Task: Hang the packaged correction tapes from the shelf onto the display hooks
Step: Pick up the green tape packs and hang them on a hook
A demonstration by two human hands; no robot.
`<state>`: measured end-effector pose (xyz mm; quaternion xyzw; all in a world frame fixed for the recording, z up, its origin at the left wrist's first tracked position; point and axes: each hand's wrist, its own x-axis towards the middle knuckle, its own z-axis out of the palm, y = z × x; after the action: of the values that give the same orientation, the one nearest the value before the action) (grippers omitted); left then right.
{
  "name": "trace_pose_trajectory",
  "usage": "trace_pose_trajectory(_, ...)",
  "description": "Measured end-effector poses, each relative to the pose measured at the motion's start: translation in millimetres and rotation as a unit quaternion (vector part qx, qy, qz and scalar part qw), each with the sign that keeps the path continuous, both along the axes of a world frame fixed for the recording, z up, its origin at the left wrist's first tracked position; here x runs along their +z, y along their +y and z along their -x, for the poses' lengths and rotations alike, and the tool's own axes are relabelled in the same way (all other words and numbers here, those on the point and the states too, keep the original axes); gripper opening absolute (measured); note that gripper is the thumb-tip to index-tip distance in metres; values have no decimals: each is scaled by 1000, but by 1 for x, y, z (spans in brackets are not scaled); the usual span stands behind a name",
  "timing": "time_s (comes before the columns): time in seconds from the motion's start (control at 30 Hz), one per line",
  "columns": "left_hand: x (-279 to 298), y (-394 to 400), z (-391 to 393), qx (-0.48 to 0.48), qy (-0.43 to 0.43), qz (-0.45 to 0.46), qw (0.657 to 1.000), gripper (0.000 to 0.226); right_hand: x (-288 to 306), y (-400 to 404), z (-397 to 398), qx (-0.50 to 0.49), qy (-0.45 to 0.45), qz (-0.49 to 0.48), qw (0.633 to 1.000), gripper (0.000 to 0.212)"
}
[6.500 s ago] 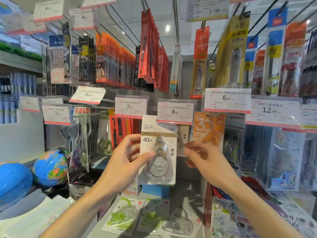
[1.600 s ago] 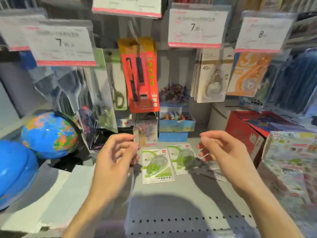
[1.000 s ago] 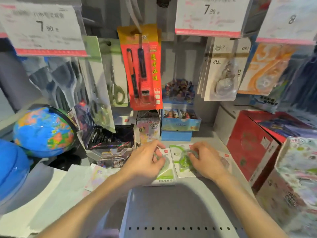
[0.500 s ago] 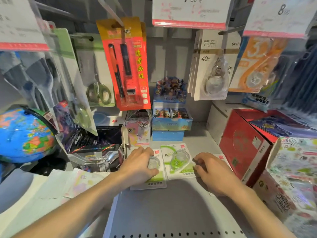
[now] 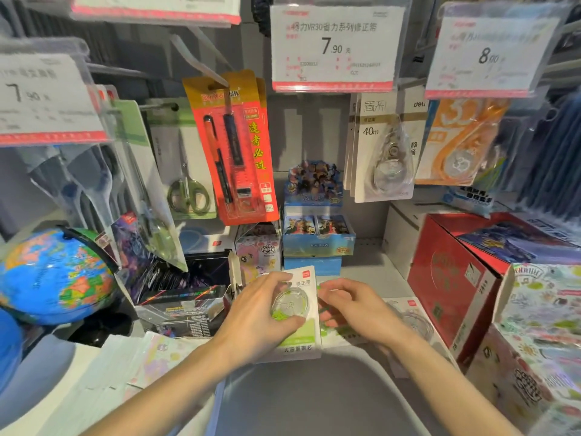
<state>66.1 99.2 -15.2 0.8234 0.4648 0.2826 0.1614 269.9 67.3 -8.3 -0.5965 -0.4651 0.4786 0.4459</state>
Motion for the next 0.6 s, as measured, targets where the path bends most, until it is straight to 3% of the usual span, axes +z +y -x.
trace_pose_trajectory(0.13,6,-9,-2,-28,-17,-10,999,73,5,-1,7,9,89,1,996,17)
trace_pose_trajectory(0.33,10,-13,4,-20,-116,-11,993,63,13,-6,-5,-29,107,-44,993,16)
trace_pose_trajectory(0.5,19,-12,4,-8,-271,195,943,70,20,-4,-13,-17,104,-76,992,15)
trace_pose_trajectory(0.6,20,-9,8,-17,-327,249,911,62,25,-1,-8,6,89,-91,992,16)
